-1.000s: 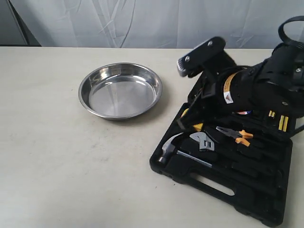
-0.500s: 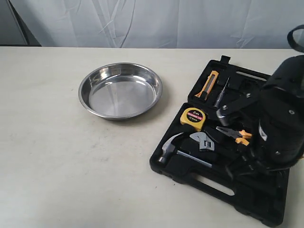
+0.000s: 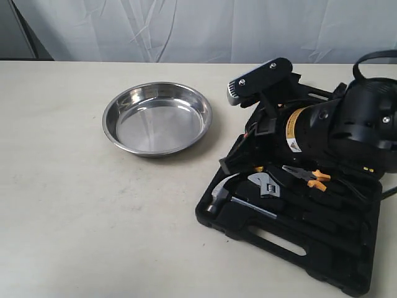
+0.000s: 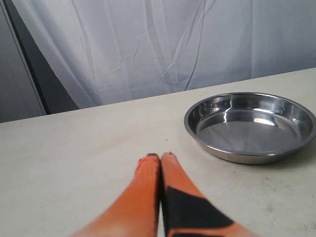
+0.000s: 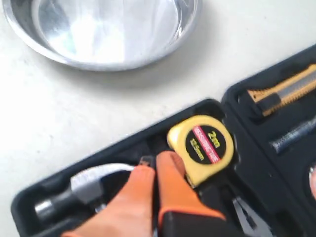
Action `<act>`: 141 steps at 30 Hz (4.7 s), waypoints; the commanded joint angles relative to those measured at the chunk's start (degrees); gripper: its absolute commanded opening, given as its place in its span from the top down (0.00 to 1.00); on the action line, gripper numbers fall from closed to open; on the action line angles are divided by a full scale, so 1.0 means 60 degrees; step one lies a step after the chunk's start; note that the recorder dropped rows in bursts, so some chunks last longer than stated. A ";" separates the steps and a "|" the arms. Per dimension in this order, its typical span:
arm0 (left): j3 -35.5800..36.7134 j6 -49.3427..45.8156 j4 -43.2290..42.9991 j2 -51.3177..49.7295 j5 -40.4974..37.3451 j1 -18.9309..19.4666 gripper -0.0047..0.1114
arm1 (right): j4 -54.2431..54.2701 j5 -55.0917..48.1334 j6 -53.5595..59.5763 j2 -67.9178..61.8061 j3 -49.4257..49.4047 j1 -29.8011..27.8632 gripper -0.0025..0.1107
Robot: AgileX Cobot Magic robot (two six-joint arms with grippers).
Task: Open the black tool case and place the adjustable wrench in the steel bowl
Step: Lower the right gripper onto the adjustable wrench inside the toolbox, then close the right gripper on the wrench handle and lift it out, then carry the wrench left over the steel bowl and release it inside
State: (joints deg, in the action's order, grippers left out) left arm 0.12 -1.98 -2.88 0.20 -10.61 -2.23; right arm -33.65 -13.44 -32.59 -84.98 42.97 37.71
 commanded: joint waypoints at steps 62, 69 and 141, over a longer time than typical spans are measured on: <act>-0.0020 0.0044 0.0034 -0.0034 0.0047 -0.0035 0.96 | 0.3514 -0.3864 0.8631 -0.1616 0.0506 -0.1710 0.56; -0.0020 0.0044 0.0034 -0.0034 0.0047 -0.0035 0.96 | 0.3630 -0.3055 0.8686 -0.1616 0.0506 -0.1710 0.56; -0.0020 0.0044 0.0034 -0.0034 0.0047 -0.0035 0.96 | 0.7789 -0.2423 1.0451 -0.6940 0.9660 -0.0616 0.99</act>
State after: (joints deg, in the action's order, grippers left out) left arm 0.12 -1.98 -2.88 0.20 -10.61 -2.23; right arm 13.24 -30.11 29.24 -123.74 96.44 33.45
